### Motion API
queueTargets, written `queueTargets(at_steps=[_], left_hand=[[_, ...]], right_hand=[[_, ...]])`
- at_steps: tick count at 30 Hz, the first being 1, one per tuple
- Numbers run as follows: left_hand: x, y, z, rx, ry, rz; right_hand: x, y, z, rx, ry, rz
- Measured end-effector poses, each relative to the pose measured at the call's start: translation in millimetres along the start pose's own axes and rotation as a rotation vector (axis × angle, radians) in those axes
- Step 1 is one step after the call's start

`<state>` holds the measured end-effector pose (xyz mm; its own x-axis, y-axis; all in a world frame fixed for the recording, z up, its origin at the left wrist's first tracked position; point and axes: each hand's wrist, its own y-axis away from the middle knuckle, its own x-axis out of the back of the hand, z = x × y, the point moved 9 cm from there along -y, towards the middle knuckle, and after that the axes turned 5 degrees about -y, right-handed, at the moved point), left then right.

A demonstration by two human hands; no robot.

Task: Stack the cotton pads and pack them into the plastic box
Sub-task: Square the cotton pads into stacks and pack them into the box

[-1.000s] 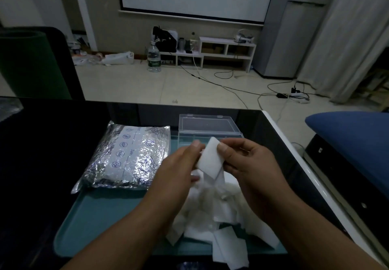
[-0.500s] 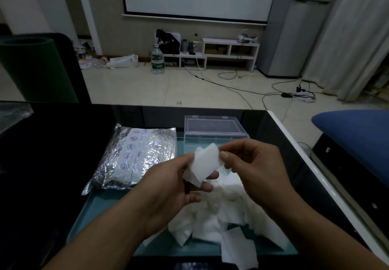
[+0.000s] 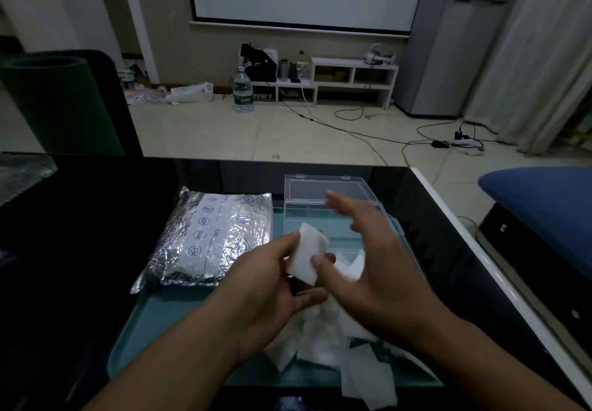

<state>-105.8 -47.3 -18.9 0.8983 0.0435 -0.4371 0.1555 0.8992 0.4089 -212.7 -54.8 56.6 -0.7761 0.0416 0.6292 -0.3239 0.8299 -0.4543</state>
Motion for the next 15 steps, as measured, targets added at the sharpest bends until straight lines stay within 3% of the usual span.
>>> queueTargets(at_steps=[2,4,15], left_hand=[[0.1,-0.9,-1.1,0.022,0.018,-0.023],[0.5,-1.9,-1.7,0.031,0.013,-0.039],[-4.7,4.1,-0.6,0.026,-0.028,-0.128]], right_hand=[[-14.4,4.6,-4.2,0.021,0.065,-0.154],[-21.2,7.5,-3.3,0.039,0.123,-0.201],[-18.8,6.9,0.5,0.073,0.107,-0.144]])
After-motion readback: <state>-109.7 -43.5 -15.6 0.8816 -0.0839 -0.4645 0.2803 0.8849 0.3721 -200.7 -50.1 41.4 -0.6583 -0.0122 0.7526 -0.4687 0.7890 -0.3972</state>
